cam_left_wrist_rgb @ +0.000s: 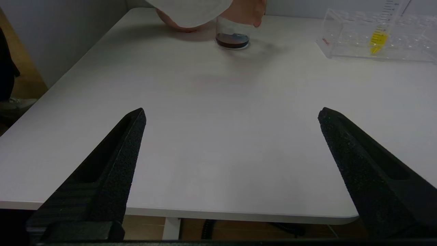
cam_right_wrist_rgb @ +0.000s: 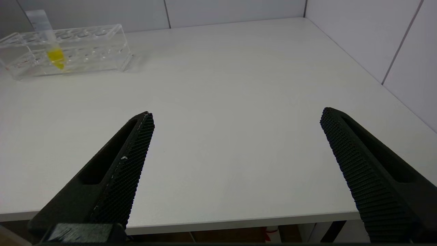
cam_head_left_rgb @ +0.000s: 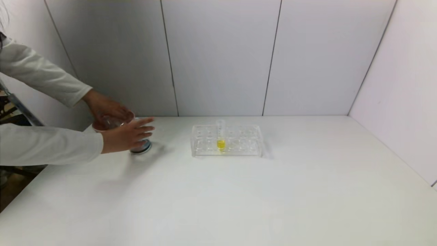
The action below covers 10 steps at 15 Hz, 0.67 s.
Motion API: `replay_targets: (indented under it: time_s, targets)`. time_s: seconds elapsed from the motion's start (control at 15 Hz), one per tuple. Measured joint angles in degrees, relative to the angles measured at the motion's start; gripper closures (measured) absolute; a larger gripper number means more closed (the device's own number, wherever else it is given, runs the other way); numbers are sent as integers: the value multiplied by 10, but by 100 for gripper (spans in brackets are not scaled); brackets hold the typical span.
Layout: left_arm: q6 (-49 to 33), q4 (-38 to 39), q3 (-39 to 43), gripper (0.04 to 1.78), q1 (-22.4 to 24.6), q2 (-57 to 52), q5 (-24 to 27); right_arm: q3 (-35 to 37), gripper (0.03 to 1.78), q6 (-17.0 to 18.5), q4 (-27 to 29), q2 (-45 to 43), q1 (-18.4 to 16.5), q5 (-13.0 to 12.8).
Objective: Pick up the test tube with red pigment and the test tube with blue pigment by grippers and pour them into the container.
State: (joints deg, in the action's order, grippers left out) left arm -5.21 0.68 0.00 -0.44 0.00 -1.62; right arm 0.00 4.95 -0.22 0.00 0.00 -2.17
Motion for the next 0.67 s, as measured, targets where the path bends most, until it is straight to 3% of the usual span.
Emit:
replay_targets:
  time_s: [0.67]
  targets:
    - [0,0,0,6,0,0,0,0,4,-6,0,0,0,2]
